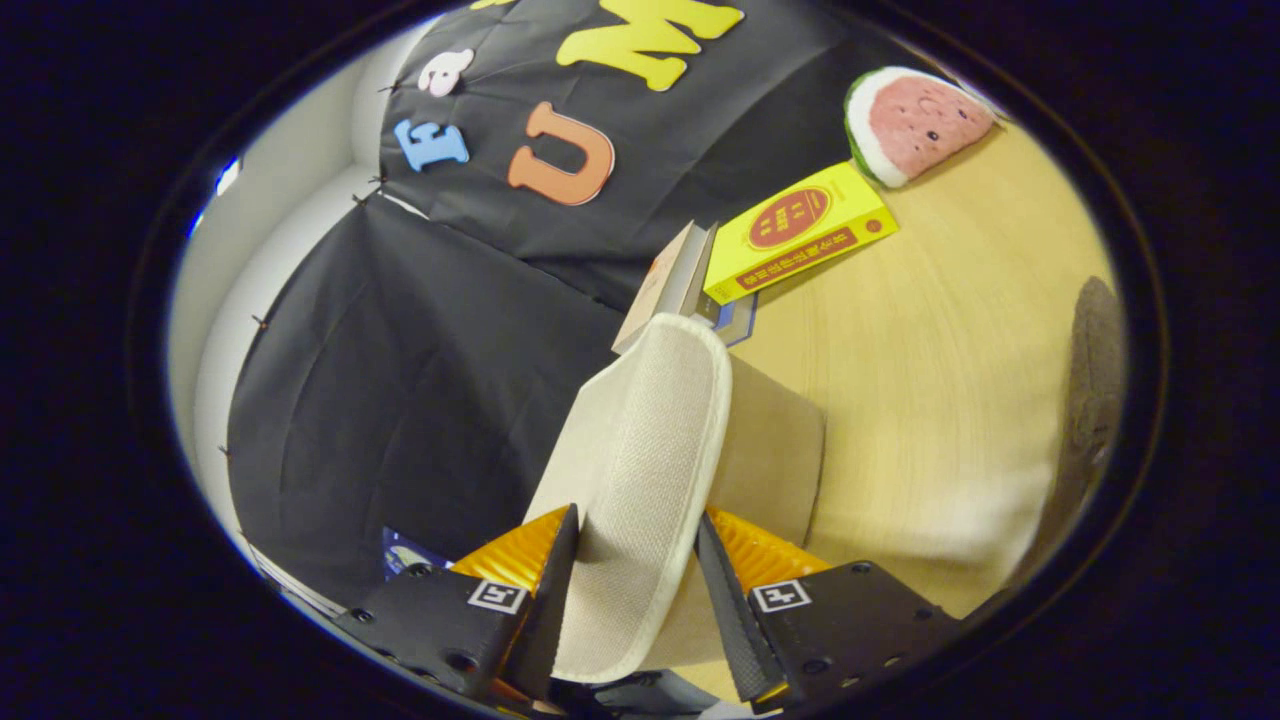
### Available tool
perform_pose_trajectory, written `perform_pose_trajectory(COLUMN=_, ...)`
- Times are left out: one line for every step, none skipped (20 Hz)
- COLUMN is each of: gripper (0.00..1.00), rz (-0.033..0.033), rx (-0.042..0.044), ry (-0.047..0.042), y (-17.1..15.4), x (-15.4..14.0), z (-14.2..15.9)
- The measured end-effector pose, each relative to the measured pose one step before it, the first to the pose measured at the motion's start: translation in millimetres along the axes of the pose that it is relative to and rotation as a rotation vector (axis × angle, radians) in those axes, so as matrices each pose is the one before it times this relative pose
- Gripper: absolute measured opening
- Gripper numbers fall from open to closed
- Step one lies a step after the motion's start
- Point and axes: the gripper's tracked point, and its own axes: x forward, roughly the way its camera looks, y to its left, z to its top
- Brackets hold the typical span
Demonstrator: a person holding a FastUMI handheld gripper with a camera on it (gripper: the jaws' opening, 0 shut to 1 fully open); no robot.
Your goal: Open the storage box then place both shoes into the box .Put the left shoe in first, then the right shoe, with the right side of both shoes facing outward in a uniform manner.
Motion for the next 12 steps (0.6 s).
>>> perform_pose_trajectory(gripper=0.68, rz=-0.02043, rx=-0.01564, ry=-0.00708, y=0.85, x=-2.83, z=1.12)
perform_pose_trajectory(gripper=0.67, rz=-0.01445, rx=-0.00833, ry=-0.01089, y=-0.06, x=-3.43, z=3.43)
perform_pose_trajectory(gripper=0.63, rz=-0.01395, rx=-0.00613, ry=-0.01036, y=0.20, x=-4.03, z=1.19)
perform_pose_trajectory(gripper=0.60, rz=-0.00779, rx=0.00297, ry=-0.01017, y=0.29, x=-6.33, z=2.54)
perform_pose_trajectory(gripper=0.51, rz=-0.00086, rx=0.00095, ry=-0.00475, y=0.66, x=-4.06, z=0.50)
perform_pose_trajectory(gripper=0.42, rz=0.01781, rx=0.01234, ry=-0.01633, y=6.15, x=-4.71, z=5.36)
perform_pose_trajectory(gripper=0.33, rz=0.00275, rx=-0.00222, ry=-0.00529, y=3.71, x=-2.49, z=0.97)
perform_pose_trajectory(gripper=0.24, rz=-0.01278, rx=-0.02697, ry=-0.00153, y=0.73, x=-0.83, z=-0.99)
perform_pose_trajectory(gripper=0.22, rz=-0.01721, rx=-0.02281, ry=0.00128, y=0.89, x=-2.70, z=-2.04)
perform_pose_trajectory(gripper=0.22, rz=0.00251, rx=-0.00767, ry=-0.00124, y=6.04, x=-2.59, z=0.85)
perform_pose_trajectory(gripper=0.13, rz=-0.00422, rx=-0.00564, ry=-0.01345, y=4.87, x=1.10, z=3.53)
perform_pose_trajectory(gripper=0.13, rz=-0.01183, rx=0.00158, ry=-0.00736, y=1.92, x=-1.08, z=4.45)
